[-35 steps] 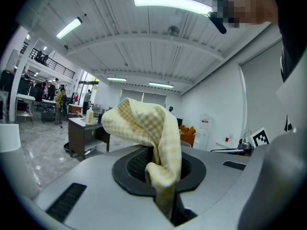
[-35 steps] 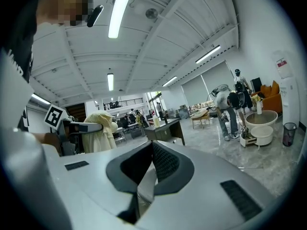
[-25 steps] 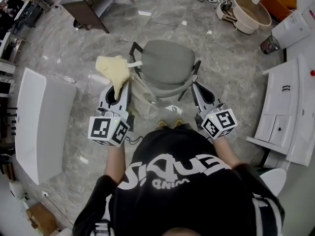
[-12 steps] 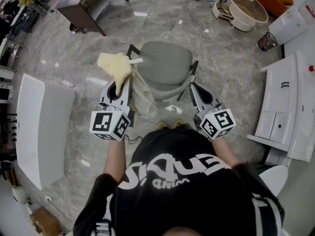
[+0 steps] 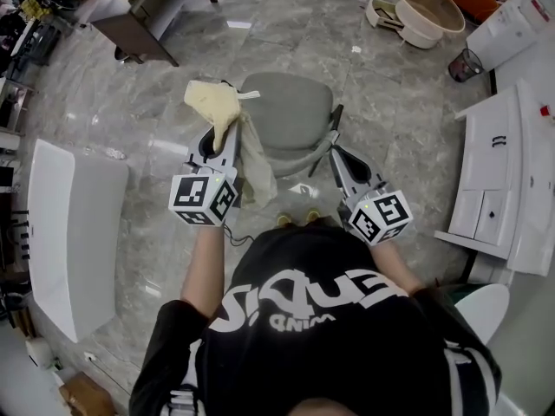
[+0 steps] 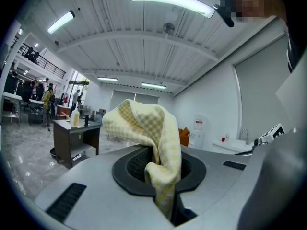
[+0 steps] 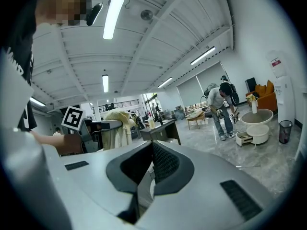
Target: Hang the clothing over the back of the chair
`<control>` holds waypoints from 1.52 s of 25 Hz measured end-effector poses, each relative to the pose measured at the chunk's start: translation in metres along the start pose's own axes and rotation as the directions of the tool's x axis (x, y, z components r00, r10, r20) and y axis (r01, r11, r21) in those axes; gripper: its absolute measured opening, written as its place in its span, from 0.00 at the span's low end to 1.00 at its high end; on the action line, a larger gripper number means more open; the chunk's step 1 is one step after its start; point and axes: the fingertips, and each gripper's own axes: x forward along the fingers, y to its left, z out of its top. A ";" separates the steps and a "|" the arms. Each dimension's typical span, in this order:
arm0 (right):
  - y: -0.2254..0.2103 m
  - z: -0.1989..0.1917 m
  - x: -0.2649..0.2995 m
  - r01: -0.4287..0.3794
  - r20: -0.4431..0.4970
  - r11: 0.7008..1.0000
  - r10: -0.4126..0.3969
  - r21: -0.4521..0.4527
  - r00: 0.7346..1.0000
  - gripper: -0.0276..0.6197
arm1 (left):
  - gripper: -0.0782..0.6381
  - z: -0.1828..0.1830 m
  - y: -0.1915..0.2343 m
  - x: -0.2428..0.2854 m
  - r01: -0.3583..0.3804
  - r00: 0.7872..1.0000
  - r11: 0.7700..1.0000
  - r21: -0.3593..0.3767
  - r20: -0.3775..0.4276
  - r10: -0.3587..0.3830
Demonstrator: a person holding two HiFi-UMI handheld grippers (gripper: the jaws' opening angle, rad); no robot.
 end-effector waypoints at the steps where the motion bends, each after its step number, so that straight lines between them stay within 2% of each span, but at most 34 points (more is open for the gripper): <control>1: 0.000 0.000 0.000 0.002 0.000 1.000 -0.002 0.000 1.000 0.06 | 0.18 -0.003 0.001 0.005 0.005 1.000 1.000 -0.002 -0.002 -0.005; 12: -0.009 -0.001 -0.005 0.038 -0.007 0.999 -0.038 0.005 0.999 0.06 | 0.18 -0.045 0.011 0.061 0.027 0.998 1.000 -0.014 -0.057 -0.027; 18: -0.014 -0.002 -0.008 0.057 -0.008 0.998 -0.057 0.008 0.998 0.06 | 0.18 -0.068 0.023 0.089 0.002 0.995 0.999 -0.033 -0.104 -0.006; 24: -0.019 -0.002 -0.011 0.074 -0.007 0.997 -0.074 0.012 0.997 0.06 | 0.18 -0.084 0.023 0.095 -0.018 0.991 0.999 -0.047 -0.131 0.012; 30: -0.017 -0.004 -0.012 0.072 -0.011 0.997 -0.072 0.014 0.997 0.06 | 0.18 -0.102 0.016 0.096 0.016 0.981 0.999 -0.032 -0.195 -0.022; 38: -0.016 -0.006 -0.015 0.069 -0.014 0.998 -0.069 0.012 0.998 0.06 | 0.38 -0.128 0.012 0.092 0.020 0.957 0.999 -0.040 -0.287 -0.031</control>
